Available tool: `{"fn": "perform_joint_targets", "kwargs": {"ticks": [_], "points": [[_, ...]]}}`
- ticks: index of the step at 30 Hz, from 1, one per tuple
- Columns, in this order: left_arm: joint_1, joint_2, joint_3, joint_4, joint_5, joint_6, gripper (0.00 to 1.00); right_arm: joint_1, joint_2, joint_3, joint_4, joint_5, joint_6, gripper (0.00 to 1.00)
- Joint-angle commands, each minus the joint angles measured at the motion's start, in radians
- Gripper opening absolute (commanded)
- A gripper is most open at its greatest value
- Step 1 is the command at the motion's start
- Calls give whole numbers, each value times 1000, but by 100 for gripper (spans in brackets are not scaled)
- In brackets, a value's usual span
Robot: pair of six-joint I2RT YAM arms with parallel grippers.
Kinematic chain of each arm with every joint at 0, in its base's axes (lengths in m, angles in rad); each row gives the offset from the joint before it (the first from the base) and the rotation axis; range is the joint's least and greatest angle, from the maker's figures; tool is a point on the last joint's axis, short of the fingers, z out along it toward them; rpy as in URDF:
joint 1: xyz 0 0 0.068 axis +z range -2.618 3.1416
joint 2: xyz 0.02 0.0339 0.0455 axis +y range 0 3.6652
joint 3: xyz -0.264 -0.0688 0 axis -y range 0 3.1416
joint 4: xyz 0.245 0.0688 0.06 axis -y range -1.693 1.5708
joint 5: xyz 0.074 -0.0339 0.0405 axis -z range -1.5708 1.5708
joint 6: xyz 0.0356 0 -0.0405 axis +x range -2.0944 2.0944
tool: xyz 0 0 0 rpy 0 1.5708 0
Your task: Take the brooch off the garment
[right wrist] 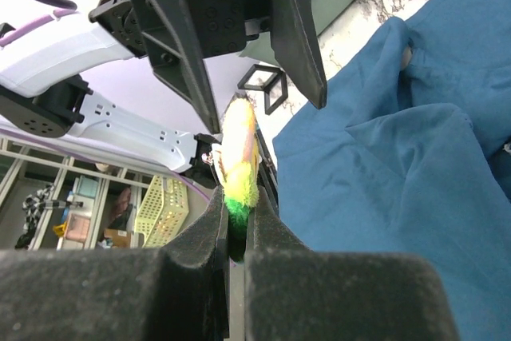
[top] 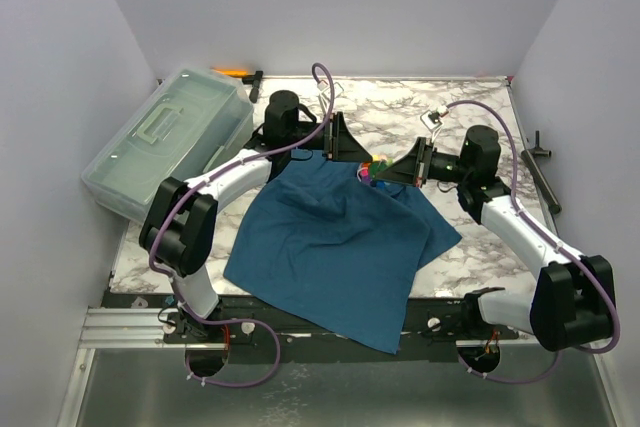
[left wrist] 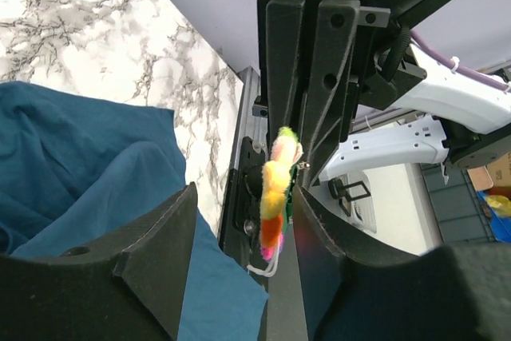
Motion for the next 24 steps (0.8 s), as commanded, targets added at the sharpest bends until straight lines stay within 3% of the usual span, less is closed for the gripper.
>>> {"fn": "perform_joint_targets", "kwargs": {"ticks": [1,9,17,24], "points": [[-8,-41,-13,-28,35,36,49,2,-21,33,5,-52,-25,1],[-32,-50,-10,-36,53,58,37,3,-11,42,-2,-59,-36,1],[-47,-48,-4,-36,70,64,36,2,1,51,-14,-56,-47,1],[-56,-46,7,-35,78,70,21,2,8,59,-42,-52,-68,1]]}}
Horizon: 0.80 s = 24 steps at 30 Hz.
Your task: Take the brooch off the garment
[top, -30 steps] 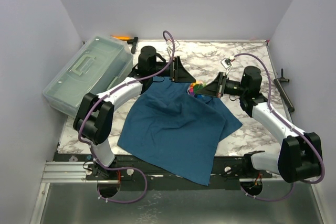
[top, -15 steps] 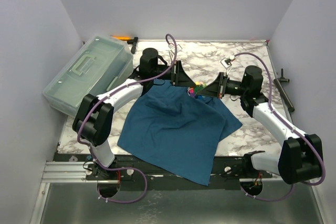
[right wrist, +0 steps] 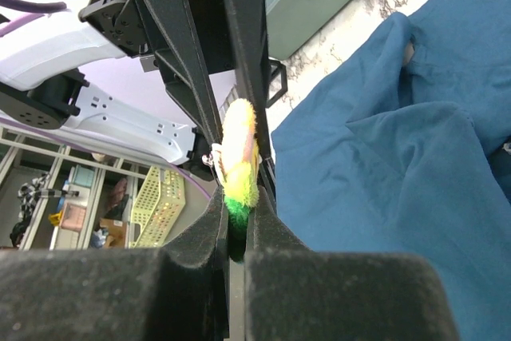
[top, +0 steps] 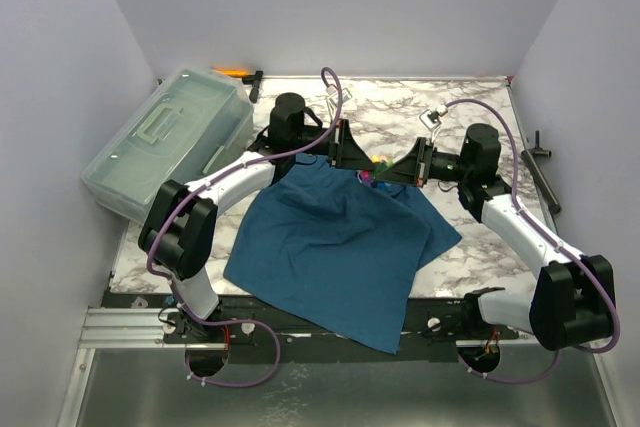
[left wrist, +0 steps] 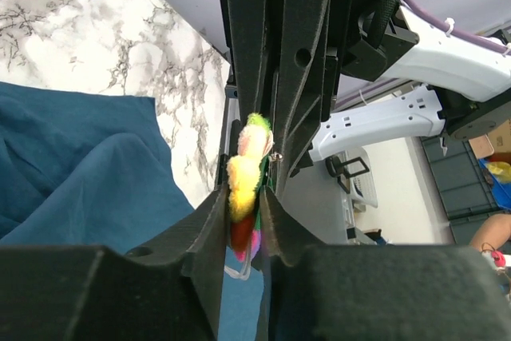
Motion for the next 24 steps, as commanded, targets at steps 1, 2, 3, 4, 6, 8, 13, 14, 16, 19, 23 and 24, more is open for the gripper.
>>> {"fn": "perform_joint_targets", "kwargs": {"ticks": [1,2,3,4,6,8,13,14,16,19,23,24], "points": [[-16,-28,17,-10,43,23,20,2,10,44,-26,-14,-37,1],[-18,-28,19,-10,48,25,20,2,13,43,-29,-11,-35,0],[-21,-29,21,-10,50,26,23,2,16,42,-26,-6,-29,0],[-23,-30,23,-10,54,28,28,2,17,41,-20,-5,-25,1],[-25,-34,22,-10,56,29,35,2,21,41,-14,-2,-20,1],[-26,-36,22,-10,56,29,36,2,24,41,-7,-1,-13,1],[-26,-31,21,-10,62,28,30,2,27,43,-1,-4,-10,1],[-26,-29,22,-9,61,26,28,2,27,44,1,-6,-11,1],[-26,-29,20,-10,60,26,27,2,25,44,0,-10,-14,0],[-24,-36,18,-10,60,33,31,2,26,41,-5,-22,-17,1],[1,-48,11,-10,68,19,38,2,15,38,-23,-30,-35,1],[6,-53,9,-10,72,17,40,2,12,38,-26,-31,-35,1]]}}
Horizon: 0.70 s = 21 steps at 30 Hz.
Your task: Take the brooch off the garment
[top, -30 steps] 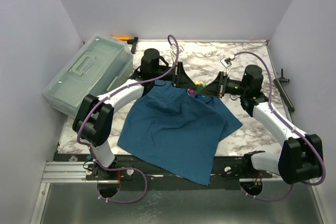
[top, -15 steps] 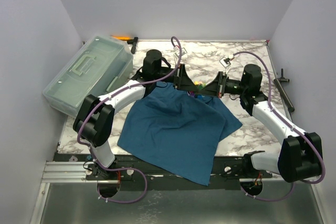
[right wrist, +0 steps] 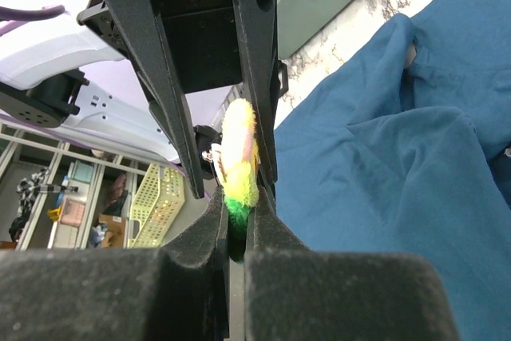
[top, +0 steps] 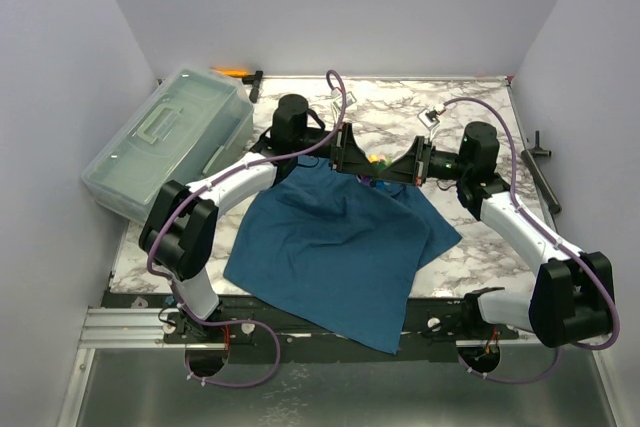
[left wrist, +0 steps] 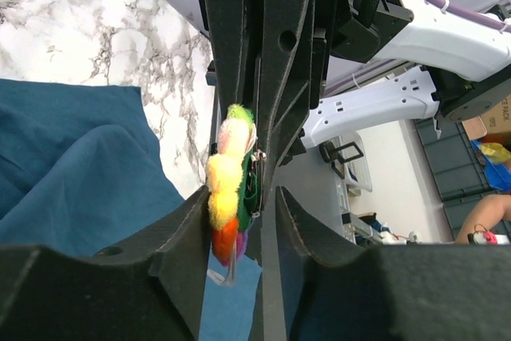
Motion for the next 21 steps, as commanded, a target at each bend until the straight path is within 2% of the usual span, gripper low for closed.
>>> {"fn": "perform_joint_targets", "kwargs": {"ticks": [1,4,11,21], "points": [[24,-57,7,1,46,0,40,1,-5,22,-15,-27,-19,1],[26,-67,2,1,47,-4,40,1,-6,16,-13,-27,-16,1],[26,-60,5,1,40,-9,30,2,-3,17,11,-42,0,1],[4,-39,20,3,39,-12,32,2,-2,19,12,-42,3,1]]}}
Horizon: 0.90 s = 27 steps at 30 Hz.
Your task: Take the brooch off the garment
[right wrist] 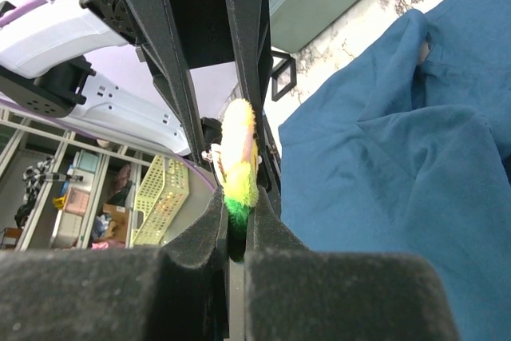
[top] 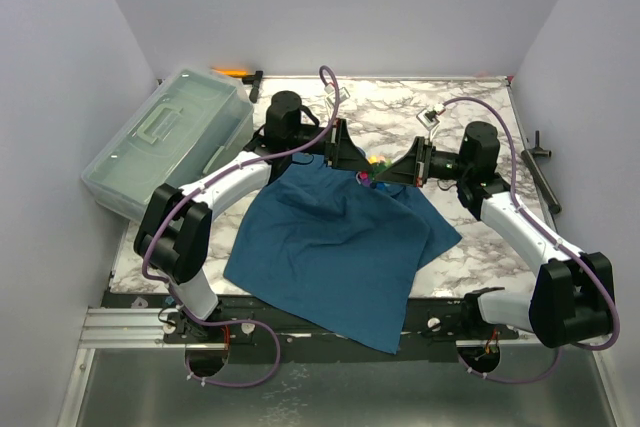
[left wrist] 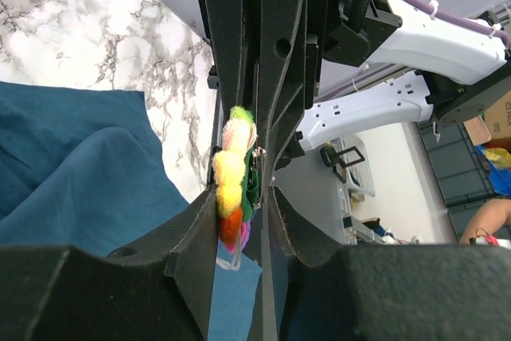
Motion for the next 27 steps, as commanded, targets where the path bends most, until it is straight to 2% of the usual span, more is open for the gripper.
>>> {"fn": "perform_joint_targets", "kwargs": {"ticks": [1,9,13,16,21,27], "points": [[-21,-4,21,23,28,-2,32,1,1,17,8,-12,5,1],[-26,11,30,23,26,-5,24,0,-1,16,9,-12,2,1],[-31,17,33,23,27,-4,29,0,2,16,4,-4,1,1],[-33,21,37,23,27,-8,29,0,4,19,0,1,-6,1],[-33,27,38,23,29,-10,21,1,4,20,-9,3,-11,1],[-34,23,36,23,30,-5,0,1,1,16,-18,7,-19,1]]}}
